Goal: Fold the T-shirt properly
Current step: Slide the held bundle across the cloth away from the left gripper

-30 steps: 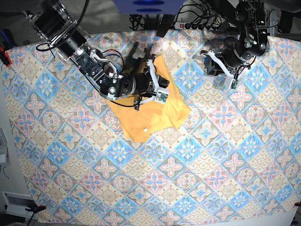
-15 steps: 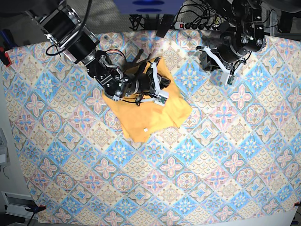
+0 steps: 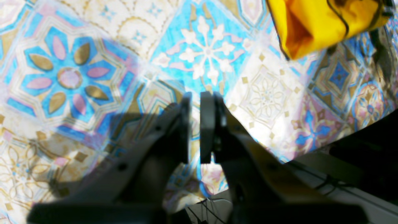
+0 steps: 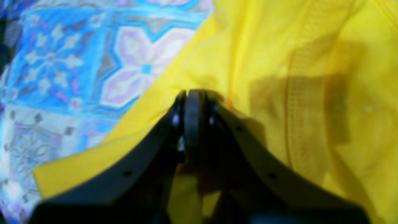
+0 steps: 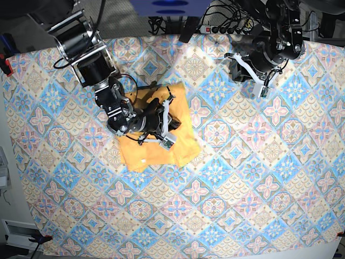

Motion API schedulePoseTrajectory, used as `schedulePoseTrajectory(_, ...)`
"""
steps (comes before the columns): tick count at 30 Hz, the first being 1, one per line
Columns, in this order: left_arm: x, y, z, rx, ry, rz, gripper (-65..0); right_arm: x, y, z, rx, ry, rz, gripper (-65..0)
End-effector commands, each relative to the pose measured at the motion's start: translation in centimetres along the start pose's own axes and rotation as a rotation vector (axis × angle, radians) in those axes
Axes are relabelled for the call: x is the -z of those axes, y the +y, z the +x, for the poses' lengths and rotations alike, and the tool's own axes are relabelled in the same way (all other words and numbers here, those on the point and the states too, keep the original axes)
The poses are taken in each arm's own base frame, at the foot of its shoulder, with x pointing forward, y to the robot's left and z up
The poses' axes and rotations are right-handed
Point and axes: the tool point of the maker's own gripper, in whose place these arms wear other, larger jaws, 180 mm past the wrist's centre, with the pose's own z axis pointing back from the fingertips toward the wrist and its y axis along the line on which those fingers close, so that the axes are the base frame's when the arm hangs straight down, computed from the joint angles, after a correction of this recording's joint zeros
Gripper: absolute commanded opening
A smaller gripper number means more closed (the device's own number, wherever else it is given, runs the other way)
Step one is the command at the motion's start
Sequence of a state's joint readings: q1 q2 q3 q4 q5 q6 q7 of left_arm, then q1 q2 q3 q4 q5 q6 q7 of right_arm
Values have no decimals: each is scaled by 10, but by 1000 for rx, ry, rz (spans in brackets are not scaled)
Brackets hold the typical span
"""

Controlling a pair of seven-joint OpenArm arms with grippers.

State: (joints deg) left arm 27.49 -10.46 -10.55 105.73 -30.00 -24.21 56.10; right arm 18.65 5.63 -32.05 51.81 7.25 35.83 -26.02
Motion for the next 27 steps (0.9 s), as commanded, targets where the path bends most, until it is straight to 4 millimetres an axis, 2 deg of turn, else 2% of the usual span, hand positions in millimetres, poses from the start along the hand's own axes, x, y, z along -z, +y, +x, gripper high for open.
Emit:
schedulePoseTrajectory(1,-3,0,8,8,-31,-4,-613,-11,-32,-2,-19,32,-93,-613)
schedulePoseTrajectory(4,-3,1,8,7,-32,-1,-613,-18,-55,4,-6,11,-141,-613)
schedulePoseTrajectory(6,-3,1,8,7,-32,-1,-613,-28,-73,0,6,13,-177,-613)
schedulePoseTrajectory(15,-3,2,9,9,-31,0,-612,-56,-117,9,-20,12,-262,-613)
schedulePoseTrajectory(23,-4,3,9,11,-30,3,-612,-60,-118,18,-41,10,-271,-613)
schedulePoseTrajectory(25,-4,3,9,12,-30,4,-612,-59,-104,18,-62,1,-260,-613)
schedulePoseTrajectory(27,-4,3,8,15,-29,5,-611,-64,-92,33,-106,-28,-262,-613)
